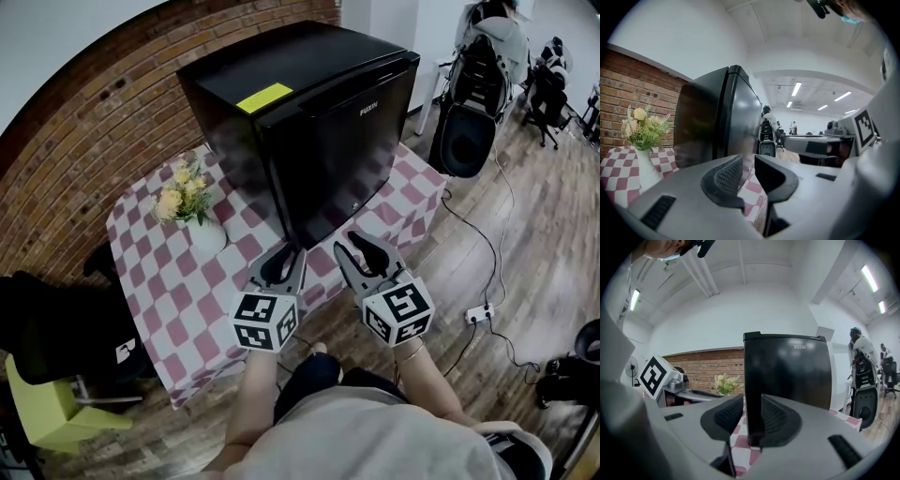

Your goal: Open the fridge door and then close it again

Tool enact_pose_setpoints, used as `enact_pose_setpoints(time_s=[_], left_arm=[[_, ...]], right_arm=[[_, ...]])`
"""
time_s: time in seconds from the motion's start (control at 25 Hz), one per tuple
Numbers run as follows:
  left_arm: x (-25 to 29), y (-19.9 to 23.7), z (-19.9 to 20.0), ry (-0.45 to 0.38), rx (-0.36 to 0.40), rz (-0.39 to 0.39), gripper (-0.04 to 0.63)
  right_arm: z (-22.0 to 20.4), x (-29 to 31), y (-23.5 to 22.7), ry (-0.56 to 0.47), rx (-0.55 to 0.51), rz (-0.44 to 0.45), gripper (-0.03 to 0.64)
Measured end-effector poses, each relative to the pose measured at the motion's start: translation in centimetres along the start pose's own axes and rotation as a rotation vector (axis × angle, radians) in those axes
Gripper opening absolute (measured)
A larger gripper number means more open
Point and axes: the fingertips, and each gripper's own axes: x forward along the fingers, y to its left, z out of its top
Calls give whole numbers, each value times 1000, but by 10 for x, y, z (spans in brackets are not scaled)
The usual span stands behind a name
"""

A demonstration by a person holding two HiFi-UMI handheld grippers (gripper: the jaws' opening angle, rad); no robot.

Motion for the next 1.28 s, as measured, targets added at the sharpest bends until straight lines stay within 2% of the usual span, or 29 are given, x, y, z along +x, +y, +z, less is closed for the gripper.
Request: enact_pose_setpoints(time_s=[0.28, 0.56, 0.84, 1.16, 1.28], left_arm=[[10, 22, 14, -9, 10, -4, 60], [22, 40, 28, -22, 22, -17, 60], [35, 45, 39, -45, 19, -30, 63], [45, 52, 47, -52, 40, -38, 118], [50, 56, 48, -54, 44, -40, 124]], right_arm=[[16, 26, -5, -17, -19, -10, 104], [43, 44, -17, -23, -129, -23, 110], [75, 50, -27, 0, -336, -21, 121], [115, 63, -45, 10, -531, -22, 132], [127, 72, -43, 18, -618, -6, 164]])
